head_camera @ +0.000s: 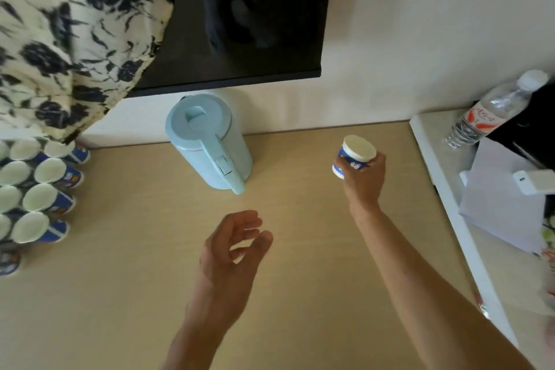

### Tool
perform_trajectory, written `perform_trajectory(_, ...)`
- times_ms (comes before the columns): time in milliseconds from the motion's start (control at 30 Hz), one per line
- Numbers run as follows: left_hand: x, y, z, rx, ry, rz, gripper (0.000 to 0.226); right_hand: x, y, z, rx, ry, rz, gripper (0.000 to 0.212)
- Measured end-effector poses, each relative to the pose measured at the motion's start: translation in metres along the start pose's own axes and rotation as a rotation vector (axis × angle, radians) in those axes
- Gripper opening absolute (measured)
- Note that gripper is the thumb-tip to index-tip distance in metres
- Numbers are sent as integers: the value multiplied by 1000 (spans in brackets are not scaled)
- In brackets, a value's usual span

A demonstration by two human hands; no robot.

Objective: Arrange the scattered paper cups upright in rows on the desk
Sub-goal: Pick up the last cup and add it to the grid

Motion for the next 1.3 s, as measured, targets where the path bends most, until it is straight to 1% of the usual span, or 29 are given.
perform_trajectory(233, -11, 80, -72, -117, -75, -56, 37, 38, 0, -147, 110, 210, 23, 65)
perform_trajectory(400, -6, 161, -135, -206, -101, -87, 21, 66, -19, -261, 237, 298, 74, 66)
perform_trajectory(600, -2, 256, -216, -318, -147, -142, 20, 84, -51, -389, 378, 364, 116, 62)
perform_trajectory(633, 1, 281, -236, -350, -153, -149, 19, 85, -62, -418, 414, 376, 112, 63)
perform_trajectory(833, 9, 360, -287, -435, -182, -181, 18, 88, -106, -518, 529, 404, 111, 62)
perform_trajectory(1033, 22, 430, -302, -529, -176, -204, 20, 83, -158, -587, 625, 416, 92, 61)
perform_trajectory(1300, 37, 512, -245, -555, -130, -101, 20, 80, -266, -619, 741, 368, 97, 64)
Point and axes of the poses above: each hand's wrist, its own z-axis towards the middle knuckle, its own y-axis out of the back of the hand, x = y × z, the point moved 7 cm from there along z, towards the middle knuckle, and after that the axes turned 11 degrees about -z, right-handed, at the moved point
